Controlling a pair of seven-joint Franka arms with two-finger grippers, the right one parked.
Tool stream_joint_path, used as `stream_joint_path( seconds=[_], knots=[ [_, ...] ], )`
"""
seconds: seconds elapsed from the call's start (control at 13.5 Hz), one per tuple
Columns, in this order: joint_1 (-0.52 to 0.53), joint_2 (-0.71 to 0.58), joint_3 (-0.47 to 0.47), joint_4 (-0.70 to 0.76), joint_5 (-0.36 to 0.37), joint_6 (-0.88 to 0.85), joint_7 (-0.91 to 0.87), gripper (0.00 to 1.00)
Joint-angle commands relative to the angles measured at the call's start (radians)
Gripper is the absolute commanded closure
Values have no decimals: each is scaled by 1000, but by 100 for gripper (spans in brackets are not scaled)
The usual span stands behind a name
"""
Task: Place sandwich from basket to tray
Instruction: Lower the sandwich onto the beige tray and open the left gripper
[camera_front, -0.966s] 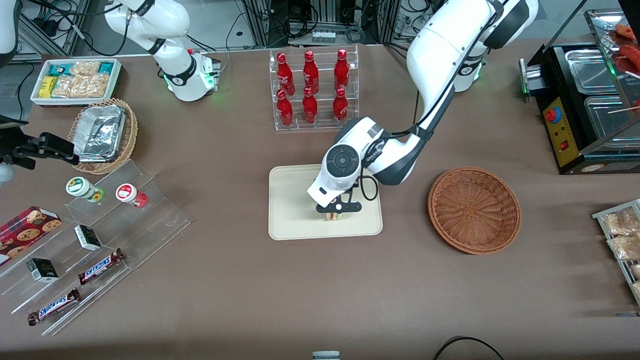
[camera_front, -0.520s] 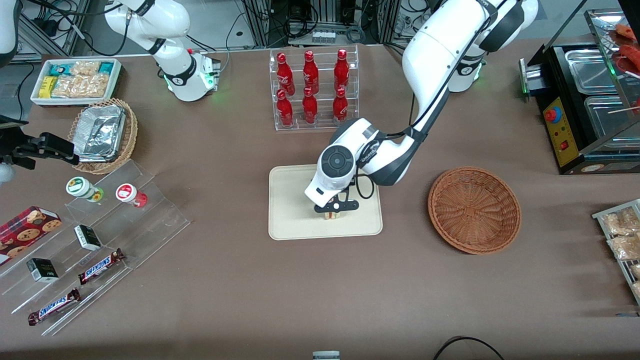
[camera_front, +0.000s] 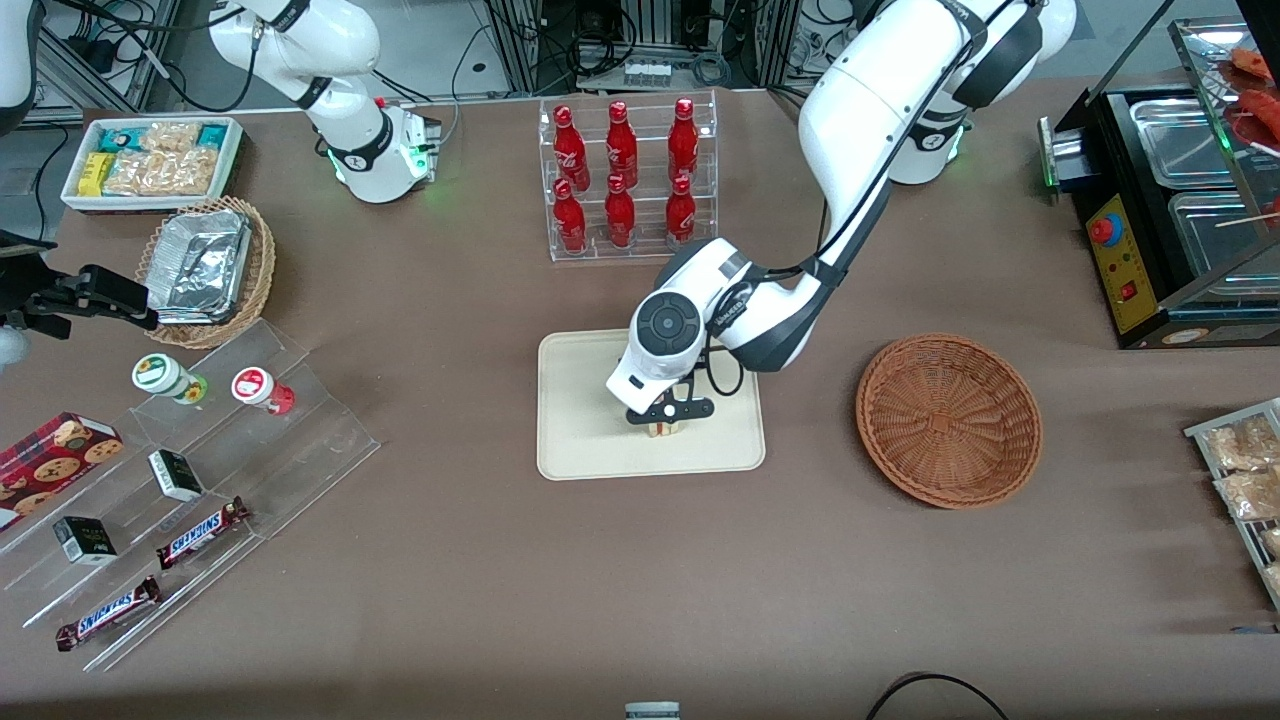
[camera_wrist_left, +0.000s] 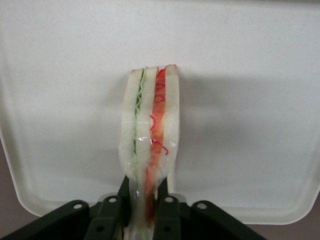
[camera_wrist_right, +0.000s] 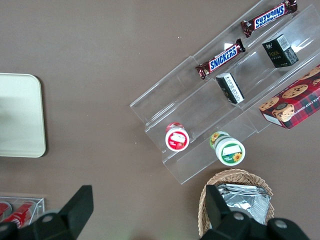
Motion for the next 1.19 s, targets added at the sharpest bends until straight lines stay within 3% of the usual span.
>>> stream_joint_path(
  seconds=[0.0,0.37,0.59,0.82,1.11],
  knots=[
    [-21,17,15,36,20,-5,-23,0],
    [-15,-8,15,57,20,-27,-17,0],
    [-6,-54,17,103,19,-132,4,0],
    [41,-94,15,156,16,-245,147,0],
    [89,-192,57,82,22,-288,441,0]
  ],
)
